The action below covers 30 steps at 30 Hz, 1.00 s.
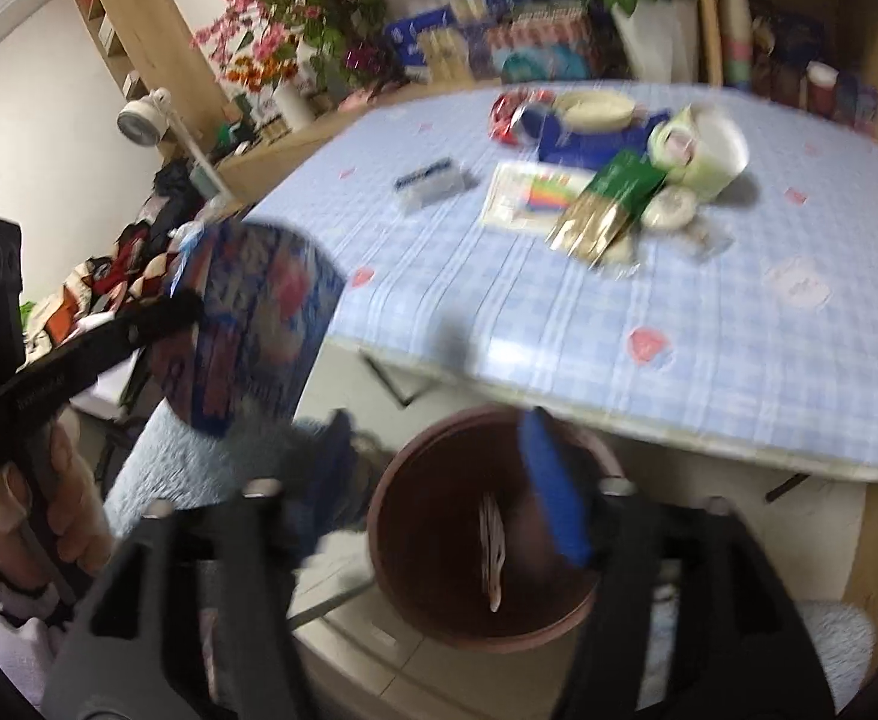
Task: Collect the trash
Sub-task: 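Carry both items over the brown bin and open both tools, then move both tools back over the table toward the remaining trash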
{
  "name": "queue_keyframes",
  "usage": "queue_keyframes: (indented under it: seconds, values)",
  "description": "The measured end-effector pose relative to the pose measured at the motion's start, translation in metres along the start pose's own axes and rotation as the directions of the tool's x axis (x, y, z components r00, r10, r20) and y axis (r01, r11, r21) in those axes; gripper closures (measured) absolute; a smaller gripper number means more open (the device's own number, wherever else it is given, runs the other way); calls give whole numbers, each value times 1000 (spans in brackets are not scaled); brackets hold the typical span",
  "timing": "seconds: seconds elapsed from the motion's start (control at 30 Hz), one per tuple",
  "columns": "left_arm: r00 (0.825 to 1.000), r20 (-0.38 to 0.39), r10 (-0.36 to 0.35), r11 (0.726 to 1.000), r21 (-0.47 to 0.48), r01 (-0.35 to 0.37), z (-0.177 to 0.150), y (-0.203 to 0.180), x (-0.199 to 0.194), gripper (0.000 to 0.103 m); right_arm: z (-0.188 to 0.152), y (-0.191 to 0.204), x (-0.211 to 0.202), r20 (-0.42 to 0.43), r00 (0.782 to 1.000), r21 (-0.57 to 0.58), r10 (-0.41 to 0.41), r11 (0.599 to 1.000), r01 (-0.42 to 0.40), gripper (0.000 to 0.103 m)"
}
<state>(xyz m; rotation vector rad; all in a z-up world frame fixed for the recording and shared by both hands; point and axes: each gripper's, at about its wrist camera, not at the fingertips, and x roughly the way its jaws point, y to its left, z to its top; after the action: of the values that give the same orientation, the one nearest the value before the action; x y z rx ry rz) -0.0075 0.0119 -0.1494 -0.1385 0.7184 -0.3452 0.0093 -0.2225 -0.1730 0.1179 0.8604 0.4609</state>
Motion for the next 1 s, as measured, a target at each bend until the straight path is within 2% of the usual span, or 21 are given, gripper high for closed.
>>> queue_keyframes:
  seconds: [0.03,0.1,0.2,0.37,0.43,0.53,0.67,0.73,0.77,0.8,0.87,0.9,1.0]
  values:
    - [1000,-3,-3,1000,6,3,-1,-2,1,98,2,-1,-5,33,999,-1,-25,1000,25,9]
    - [1000,-7,-5,1000,16,6,-1,-4,2,98,7,-6,-16,90,995,16,-50,999,49,6]
    - [1000,-15,-16,999,29,16,-2,-9,5,98,15,-15,-24,127,988,54,-88,995,81,6]
    - [999,-36,-23,999,48,24,-5,-16,9,98,21,-17,-31,174,961,47,-216,976,211,6]
    - [999,-46,-27,998,54,30,-5,-19,12,98,22,-17,-33,191,956,33,-222,975,220,5]
    - [998,-57,-33,997,66,37,-7,-24,15,98,20,-20,-35,195,961,24,-198,980,197,5]
    - [997,-70,-37,996,77,43,-7,-28,20,98,19,-24,-38,208,953,33,-220,975,218,5]
    - [997,-72,-43,995,83,49,-7,-30,21,90,19,-28,-39,213,952,47,-218,976,213,5]
    - [997,-67,-44,995,87,50,-8,-31,21,69,19,-30,-40,214,954,54,-211,978,204,5]
    - [998,-53,-43,995,86,48,-8,-31,20,44,18,-31,-41,216,954,63,-207,978,198,5]
    - [999,-14,-39,997,72,40,-7,-30,16,25,17,-34,-41,217,954,75,-207,978,195,5]
    - [1000,8,-27,998,64,26,-6,-28,14,18,16,-36,-41,216,954,79,-207,978,195,5]
    - [998,54,21,999,48,-23,-2,-22,10,10,15,-41,-40,207,958,93,-200,978,185,5]
